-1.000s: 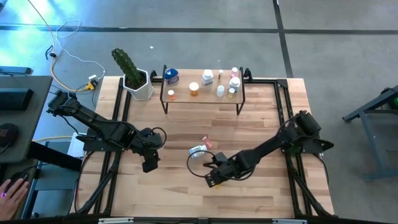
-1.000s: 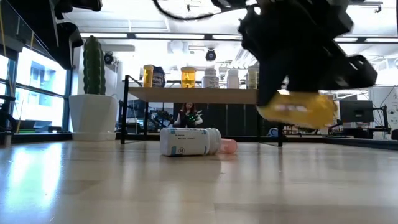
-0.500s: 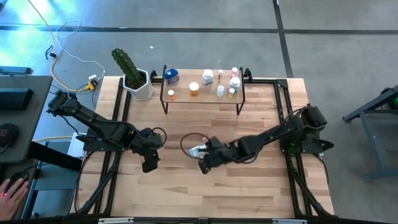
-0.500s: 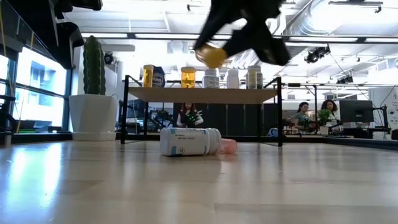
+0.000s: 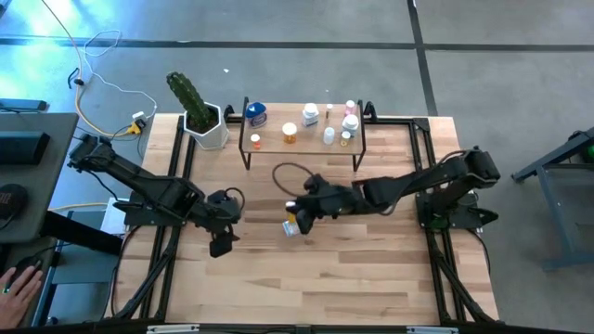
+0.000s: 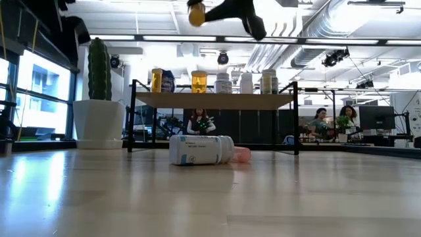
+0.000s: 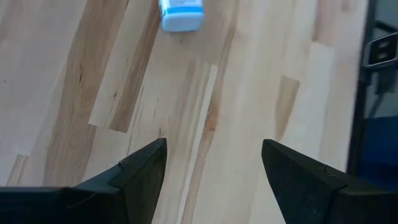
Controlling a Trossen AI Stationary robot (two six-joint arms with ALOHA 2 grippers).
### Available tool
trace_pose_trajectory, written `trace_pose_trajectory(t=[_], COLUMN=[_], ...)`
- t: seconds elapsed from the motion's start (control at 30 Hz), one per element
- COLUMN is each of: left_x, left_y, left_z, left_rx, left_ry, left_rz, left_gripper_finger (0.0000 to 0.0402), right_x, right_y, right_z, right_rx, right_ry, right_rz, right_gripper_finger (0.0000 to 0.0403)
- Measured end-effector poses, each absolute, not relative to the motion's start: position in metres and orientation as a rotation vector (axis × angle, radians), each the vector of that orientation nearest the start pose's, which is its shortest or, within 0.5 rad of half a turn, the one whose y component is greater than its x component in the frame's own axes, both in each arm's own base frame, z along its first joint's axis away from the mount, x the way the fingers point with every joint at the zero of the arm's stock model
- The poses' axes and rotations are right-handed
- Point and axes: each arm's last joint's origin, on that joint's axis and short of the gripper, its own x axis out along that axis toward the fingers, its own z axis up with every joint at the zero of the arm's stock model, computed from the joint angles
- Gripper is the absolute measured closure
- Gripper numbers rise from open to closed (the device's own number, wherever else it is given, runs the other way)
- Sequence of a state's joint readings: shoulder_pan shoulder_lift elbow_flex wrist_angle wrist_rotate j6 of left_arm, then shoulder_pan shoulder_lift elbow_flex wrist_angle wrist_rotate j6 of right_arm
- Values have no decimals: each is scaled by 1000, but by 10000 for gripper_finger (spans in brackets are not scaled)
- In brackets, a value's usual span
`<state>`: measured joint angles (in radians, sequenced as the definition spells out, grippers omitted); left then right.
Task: Pick and place medicine bottles onto shelf by color
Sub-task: Put the orange pill bottle on the shelf
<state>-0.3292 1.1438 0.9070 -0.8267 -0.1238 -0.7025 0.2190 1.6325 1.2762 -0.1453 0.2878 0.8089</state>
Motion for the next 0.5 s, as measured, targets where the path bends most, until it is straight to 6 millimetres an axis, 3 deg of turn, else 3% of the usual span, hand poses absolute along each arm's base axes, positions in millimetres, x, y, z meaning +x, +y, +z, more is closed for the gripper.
trace_pose_trajectory(t=[0.27, 0.5], left_x=[179, 163], left_y=[-56, -48], left_z=[286, 302], left_rx=[-419, -381], left_ry=[891, 758], left_rz=[143, 168], left_gripper_finger=[147, 147], right_x=[347, 339], right_y=[53, 44], right_z=[329, 350], right_rx=[526, 295], right_ry=[275, 146], right_rz=[-312, -447], right_gripper_finger=[304, 304])
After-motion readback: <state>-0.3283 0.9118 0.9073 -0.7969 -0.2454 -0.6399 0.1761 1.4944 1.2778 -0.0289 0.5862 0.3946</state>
